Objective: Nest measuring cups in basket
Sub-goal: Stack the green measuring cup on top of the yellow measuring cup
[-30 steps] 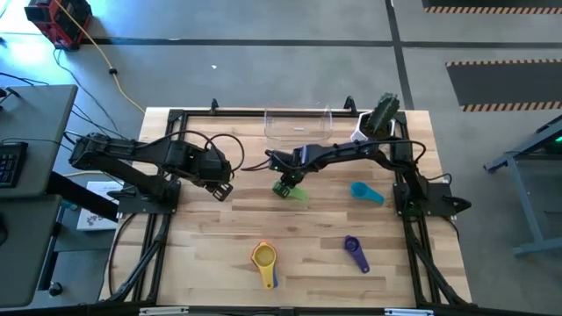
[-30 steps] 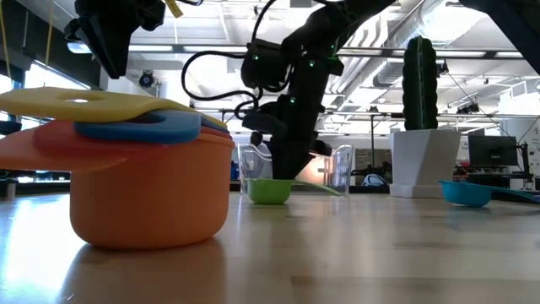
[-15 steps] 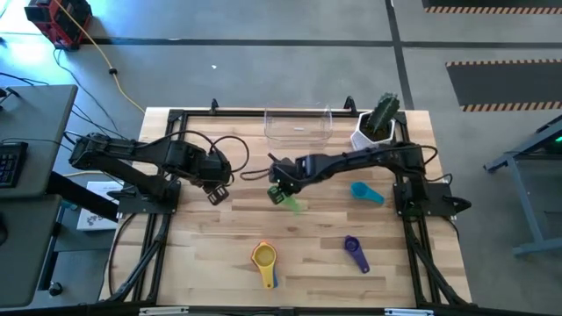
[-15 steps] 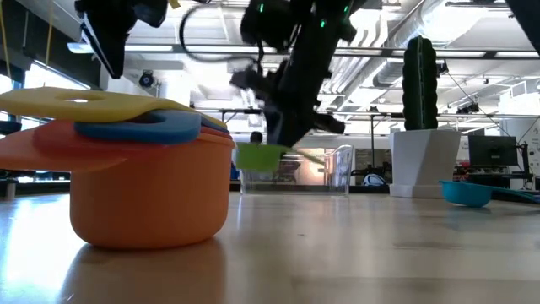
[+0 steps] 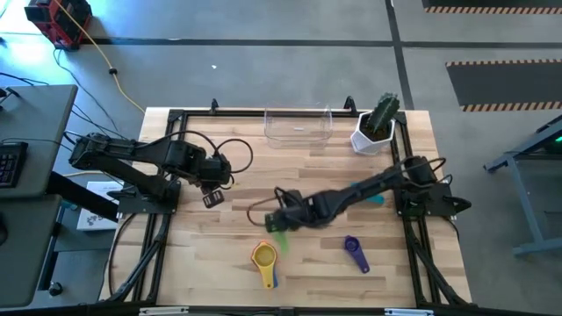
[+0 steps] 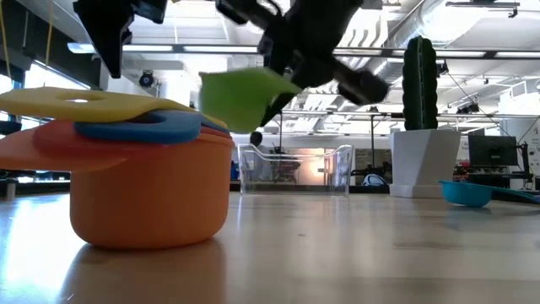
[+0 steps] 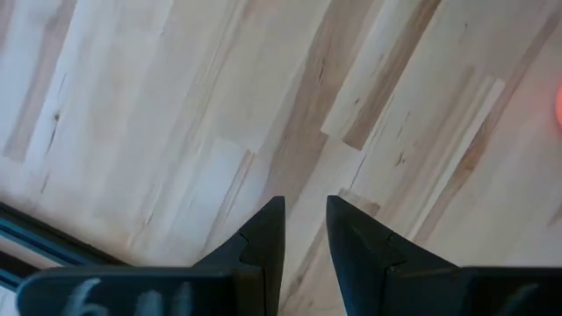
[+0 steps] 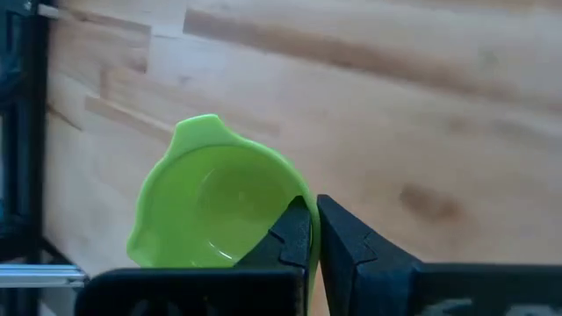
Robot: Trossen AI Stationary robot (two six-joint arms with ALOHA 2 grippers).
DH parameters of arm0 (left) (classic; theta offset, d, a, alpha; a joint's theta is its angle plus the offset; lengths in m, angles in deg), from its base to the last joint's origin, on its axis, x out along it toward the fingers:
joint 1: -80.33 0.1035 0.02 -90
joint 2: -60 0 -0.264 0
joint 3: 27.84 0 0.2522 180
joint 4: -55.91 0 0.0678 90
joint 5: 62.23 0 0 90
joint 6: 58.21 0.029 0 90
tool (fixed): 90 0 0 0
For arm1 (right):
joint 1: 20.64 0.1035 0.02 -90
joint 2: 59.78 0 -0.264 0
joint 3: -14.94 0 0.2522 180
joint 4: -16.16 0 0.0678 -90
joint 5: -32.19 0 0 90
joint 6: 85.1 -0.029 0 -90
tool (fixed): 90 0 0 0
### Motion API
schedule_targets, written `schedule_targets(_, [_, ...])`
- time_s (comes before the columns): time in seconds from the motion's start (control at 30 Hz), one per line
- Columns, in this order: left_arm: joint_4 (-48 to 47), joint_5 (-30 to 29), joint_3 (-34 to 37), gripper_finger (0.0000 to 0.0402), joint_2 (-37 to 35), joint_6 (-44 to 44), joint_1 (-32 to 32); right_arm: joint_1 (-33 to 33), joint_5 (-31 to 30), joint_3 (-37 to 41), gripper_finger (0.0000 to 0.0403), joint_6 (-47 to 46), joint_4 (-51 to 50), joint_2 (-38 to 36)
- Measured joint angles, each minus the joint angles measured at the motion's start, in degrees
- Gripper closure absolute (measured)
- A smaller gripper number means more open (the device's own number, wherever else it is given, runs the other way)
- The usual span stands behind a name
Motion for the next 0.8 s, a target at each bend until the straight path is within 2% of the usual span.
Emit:
schedule_targets(0.2, [0.06,0.02,0.00,0.0323,0.02,2.44,0.00,5.74,-7.04,-3.14,0.0402,-10.95,-1.39,0.02])
schedule_targets(0.37, [0.02,0.04,0.00,0.0323,0.01,2.44,0.00,8.54,-12.55,-7.73,0.0403,-15.50,-5.36,0.07])
schedule_targets(0.6, [-0.07,0.04,0.00,0.0323,0.00,4.40,0.00,8.79,-11.92,-15.74,0.0403,-15.58,-15.10,1.93])
schedule_targets(0.8, [-0.22,0.09,0.00,0.0323,0.02,4.53,0.00,8.46,-11.45,-26.35,0.0403,-15.51,-23.09,7.70])
